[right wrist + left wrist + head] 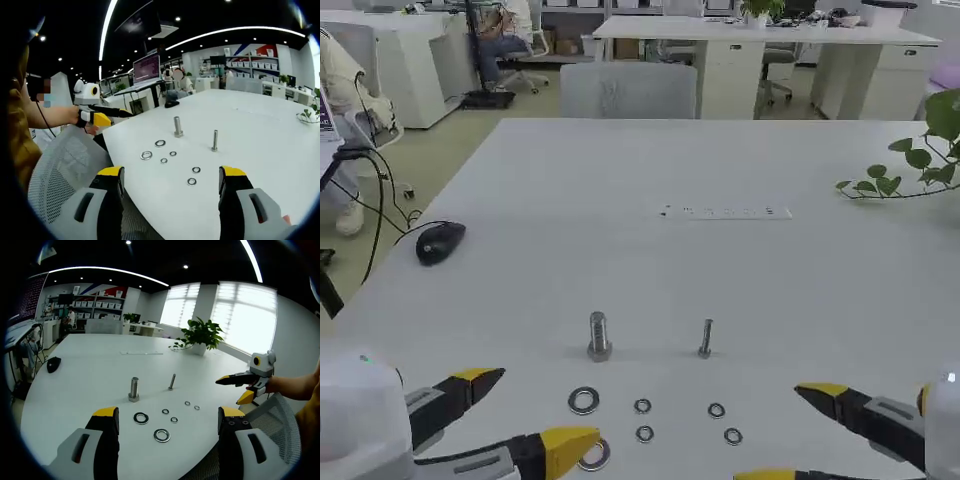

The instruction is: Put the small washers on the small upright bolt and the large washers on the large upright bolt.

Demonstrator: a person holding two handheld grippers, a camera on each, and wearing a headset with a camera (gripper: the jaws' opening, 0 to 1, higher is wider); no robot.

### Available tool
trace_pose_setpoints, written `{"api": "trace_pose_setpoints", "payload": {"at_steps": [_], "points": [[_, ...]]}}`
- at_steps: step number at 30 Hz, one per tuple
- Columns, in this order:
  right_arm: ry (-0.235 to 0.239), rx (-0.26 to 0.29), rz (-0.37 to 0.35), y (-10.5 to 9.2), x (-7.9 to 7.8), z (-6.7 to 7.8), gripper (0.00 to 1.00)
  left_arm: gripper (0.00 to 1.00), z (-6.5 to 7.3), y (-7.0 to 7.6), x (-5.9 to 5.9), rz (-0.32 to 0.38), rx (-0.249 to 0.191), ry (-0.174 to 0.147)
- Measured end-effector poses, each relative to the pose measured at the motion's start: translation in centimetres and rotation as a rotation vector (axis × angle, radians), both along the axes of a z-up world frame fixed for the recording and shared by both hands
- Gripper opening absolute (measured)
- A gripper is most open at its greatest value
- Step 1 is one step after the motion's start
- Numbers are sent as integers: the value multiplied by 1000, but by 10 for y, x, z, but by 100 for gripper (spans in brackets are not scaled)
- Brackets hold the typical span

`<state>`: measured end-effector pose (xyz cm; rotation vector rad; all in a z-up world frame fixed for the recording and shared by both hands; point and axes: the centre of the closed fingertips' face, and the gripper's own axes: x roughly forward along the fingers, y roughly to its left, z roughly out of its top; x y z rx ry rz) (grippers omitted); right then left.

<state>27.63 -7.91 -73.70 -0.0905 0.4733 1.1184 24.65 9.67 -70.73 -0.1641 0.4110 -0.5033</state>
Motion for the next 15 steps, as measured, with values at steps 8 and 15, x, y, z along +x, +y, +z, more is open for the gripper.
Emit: {"api": "trace_pose_setpoints", "payload": {"at_steps": [8, 15], "points": [[15, 0, 8, 2, -1, -2, 79, 79, 0, 0, 0, 1, -9, 6], [29, 6, 12, 3, -1, -3, 79, 79, -4, -1, 1, -9, -9, 27]]}}
